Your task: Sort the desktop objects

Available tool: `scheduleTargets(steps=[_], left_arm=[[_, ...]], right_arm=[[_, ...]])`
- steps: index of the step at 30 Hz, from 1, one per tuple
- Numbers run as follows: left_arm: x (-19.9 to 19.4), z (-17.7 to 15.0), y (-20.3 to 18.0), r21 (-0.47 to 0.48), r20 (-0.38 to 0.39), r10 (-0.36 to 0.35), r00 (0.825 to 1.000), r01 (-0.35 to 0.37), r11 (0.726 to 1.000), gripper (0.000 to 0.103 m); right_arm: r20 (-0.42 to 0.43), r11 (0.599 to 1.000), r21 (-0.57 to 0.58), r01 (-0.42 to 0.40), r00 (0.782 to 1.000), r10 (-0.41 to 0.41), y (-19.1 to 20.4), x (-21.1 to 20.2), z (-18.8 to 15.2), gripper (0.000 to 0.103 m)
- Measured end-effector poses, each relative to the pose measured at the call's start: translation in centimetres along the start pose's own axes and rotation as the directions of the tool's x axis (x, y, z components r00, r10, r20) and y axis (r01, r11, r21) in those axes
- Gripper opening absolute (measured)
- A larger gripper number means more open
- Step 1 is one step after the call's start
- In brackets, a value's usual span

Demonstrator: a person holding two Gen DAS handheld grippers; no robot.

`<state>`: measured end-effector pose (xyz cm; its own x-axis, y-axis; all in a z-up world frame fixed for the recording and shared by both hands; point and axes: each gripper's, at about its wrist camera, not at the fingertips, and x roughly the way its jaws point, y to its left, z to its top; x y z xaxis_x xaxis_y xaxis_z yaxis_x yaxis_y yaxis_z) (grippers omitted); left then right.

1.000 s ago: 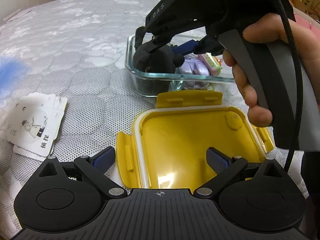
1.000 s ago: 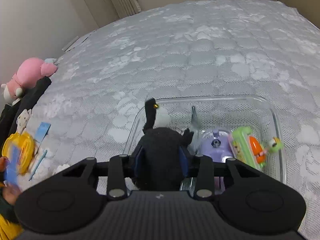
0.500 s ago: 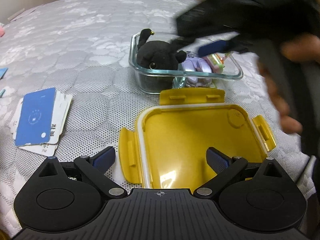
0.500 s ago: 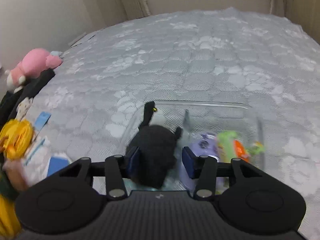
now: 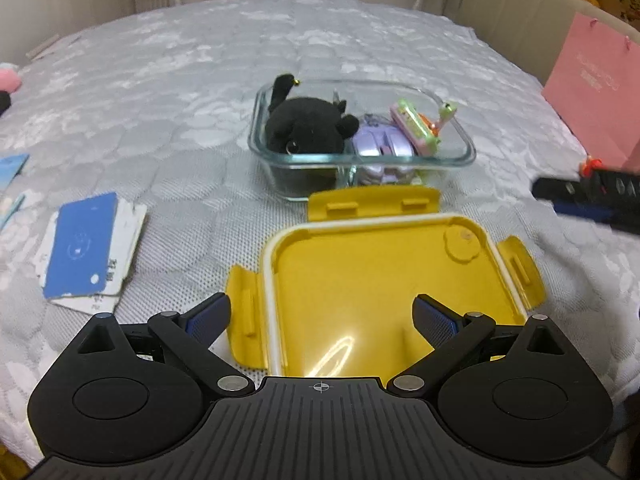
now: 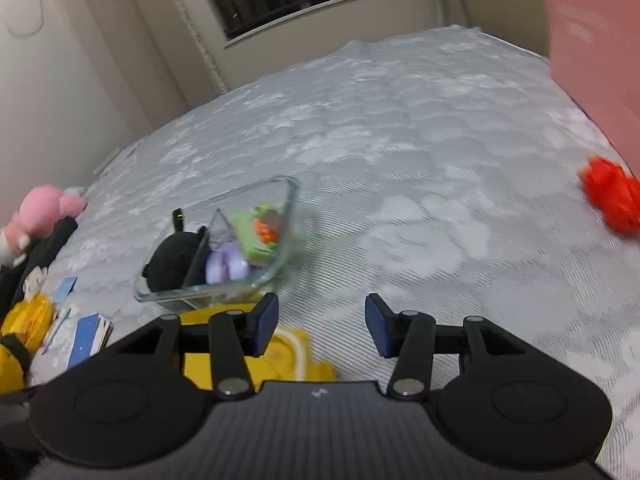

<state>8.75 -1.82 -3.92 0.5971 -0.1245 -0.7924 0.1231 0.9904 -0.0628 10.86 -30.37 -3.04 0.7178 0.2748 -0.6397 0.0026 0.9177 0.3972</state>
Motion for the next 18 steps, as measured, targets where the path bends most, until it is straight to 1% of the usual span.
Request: scheduleTargets(steps=[2,4,6,7,8,9,10,11,12,13,15,17,18], left_arm=[[-0.2,0.5,-0.1,0.001,0.009,0.010,1.000,-0.010,1.000,0.100],[-0.5,1.2,-0.2,-0.001,0.030,0.002,1.000,-0.002,1.000,0.100],[-0.9,2.1,-0.1,-0.007,0.054,-0.008,0.999,0.008,1.000,0.100],[-1.0,2.3,-0.2,-0.005,0.058,-0.007,0.998,0.008,1.000,0.100],[-1.1,2.6,-0.2,-0.002,0.061,-0.006,0.998,0.006,1.000,0.100],[-1.1,2.6,-0.3,0.006,0.059,-0.003,0.998,0.003,1.000,0.100],[-1.1,2.4,-0.5,0.017,0.054,-0.003,0.999,0.002,1.000,0.100],[-1.0,2.1,-0.6,0.028,0.047,-0.009,0.999,0.008,1.000,0.100],[-0.9,1.8,-0.8,0.038,0.041,-0.016,0.999,0.015,0.999,0.100],[-0.9,1.5,-0.9,0.049,0.034,-0.023,0.999,0.022,0.999,0.100],[-0.7,1.0,-1.0,0.061,0.025,-0.038,0.999,0.036,0.997,0.100],[-0.6,0.6,-1.0,0.063,0.020,-0.054,0.998,0.052,0.997,0.100],[-0.5,0.5,-0.7,0.058,0.016,-0.058,0.998,0.057,0.997,0.100]], right_arm=[[-0.001,0.998,0.055,-0.026,1.000,0.026,-1.5,0.1,-0.4,0.052],[-0.016,0.995,0.090,-0.053,0.998,0.054,-2.4,0.7,-0.4,0.052],[0.000,0.993,0.088,-0.080,0.997,0.080,-2.2,1.1,0.2,0.050],[0.018,0.995,0.060,-0.082,0.997,0.081,-1.6,1.3,0.8,0.050],[0.031,0.997,0.012,-0.075,0.997,0.074,-0.8,1.5,1.4,0.050],[0.041,0.996,-0.071,-0.055,0.998,0.058,0.6,2.0,2.3,0.050],[0.042,0.986,-0.165,-0.031,0.998,0.038,2.2,2.8,3.2,0.050],[0.036,0.969,-0.247,-0.011,0.999,0.021,3.6,3.6,4.0,0.050],[0.018,0.942,-0.337,0.008,1.000,-0.002,5.2,5.0,4.8,0.050],[-0.003,0.916,-0.402,0.020,1.000,-0.023,6.6,6.3,5.4,0.048],[-0.048,0.877,-0.480,0.028,0.997,-0.058,8.9,8.8,6.3,0.045],[-0.092,0.857,-0.515,0.022,0.992,-0.081,10.5,10.9,6.8,0.044],[-0.111,0.849,-0.527,0.027,0.989,-0.100,11.3,12.0,6.9,0.046]])
